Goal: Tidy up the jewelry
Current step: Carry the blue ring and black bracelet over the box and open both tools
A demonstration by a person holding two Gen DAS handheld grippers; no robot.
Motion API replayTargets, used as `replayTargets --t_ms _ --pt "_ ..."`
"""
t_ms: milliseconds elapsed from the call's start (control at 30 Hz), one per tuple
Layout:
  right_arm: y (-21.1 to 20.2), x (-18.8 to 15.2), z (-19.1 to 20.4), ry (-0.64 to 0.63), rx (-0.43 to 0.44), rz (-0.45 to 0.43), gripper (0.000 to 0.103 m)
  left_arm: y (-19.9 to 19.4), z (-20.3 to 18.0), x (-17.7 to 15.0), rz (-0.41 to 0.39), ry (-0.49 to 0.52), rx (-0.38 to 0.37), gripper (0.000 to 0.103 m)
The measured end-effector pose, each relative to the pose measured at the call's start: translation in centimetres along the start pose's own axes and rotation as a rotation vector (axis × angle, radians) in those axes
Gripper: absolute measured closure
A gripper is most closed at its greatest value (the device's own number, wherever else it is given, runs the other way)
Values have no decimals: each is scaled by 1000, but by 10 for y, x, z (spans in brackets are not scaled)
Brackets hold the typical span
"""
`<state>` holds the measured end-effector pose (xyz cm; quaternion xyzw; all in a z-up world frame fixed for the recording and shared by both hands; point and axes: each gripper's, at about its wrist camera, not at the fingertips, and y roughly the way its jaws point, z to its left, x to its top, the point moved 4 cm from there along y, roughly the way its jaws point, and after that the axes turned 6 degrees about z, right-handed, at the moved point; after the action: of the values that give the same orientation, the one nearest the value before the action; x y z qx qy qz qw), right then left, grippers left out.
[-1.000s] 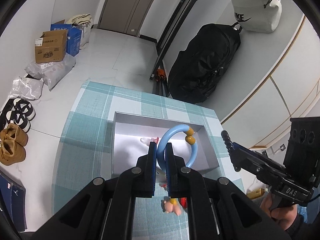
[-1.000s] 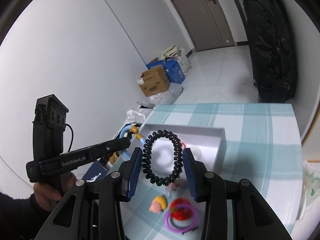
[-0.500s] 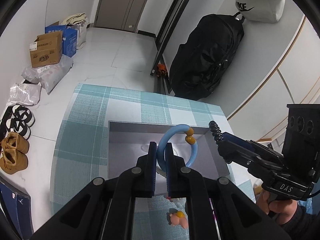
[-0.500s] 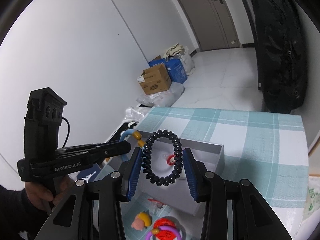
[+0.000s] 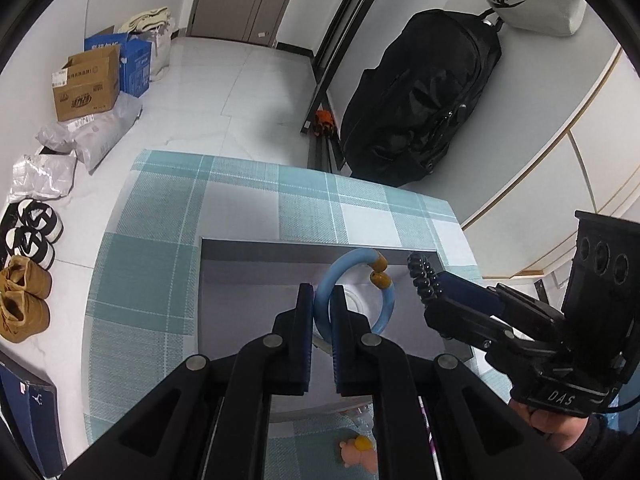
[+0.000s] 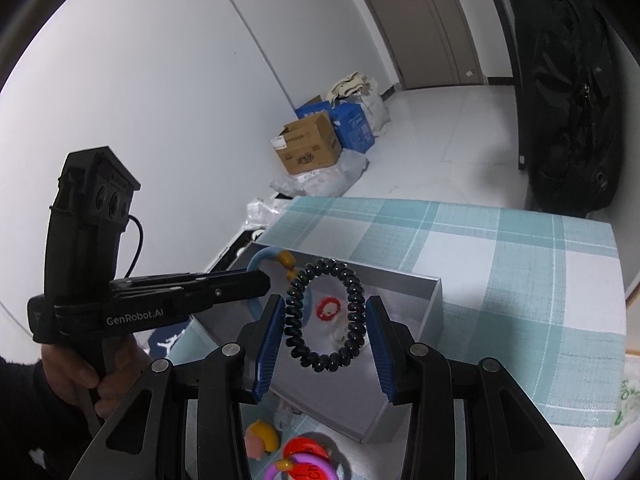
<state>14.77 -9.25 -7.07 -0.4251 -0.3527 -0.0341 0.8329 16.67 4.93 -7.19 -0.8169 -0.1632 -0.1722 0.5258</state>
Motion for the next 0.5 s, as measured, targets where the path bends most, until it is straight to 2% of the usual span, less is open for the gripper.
replayTargets --t_ms 200,333,400,500 --pt "4 0 0 -7 -11 5 57 4 2 0 14 -18 -6 99" --pt "1 0 0 -11 -31 -11 53 10 3 1 53 -31 -2 96" --pt "-2 0 -1 -7 -22 -18 51 8 3 1 52 -48 -21 96" --pt "-8 2 -1 1 -26 -42 46 5 4 1 46 -54 -14 86"
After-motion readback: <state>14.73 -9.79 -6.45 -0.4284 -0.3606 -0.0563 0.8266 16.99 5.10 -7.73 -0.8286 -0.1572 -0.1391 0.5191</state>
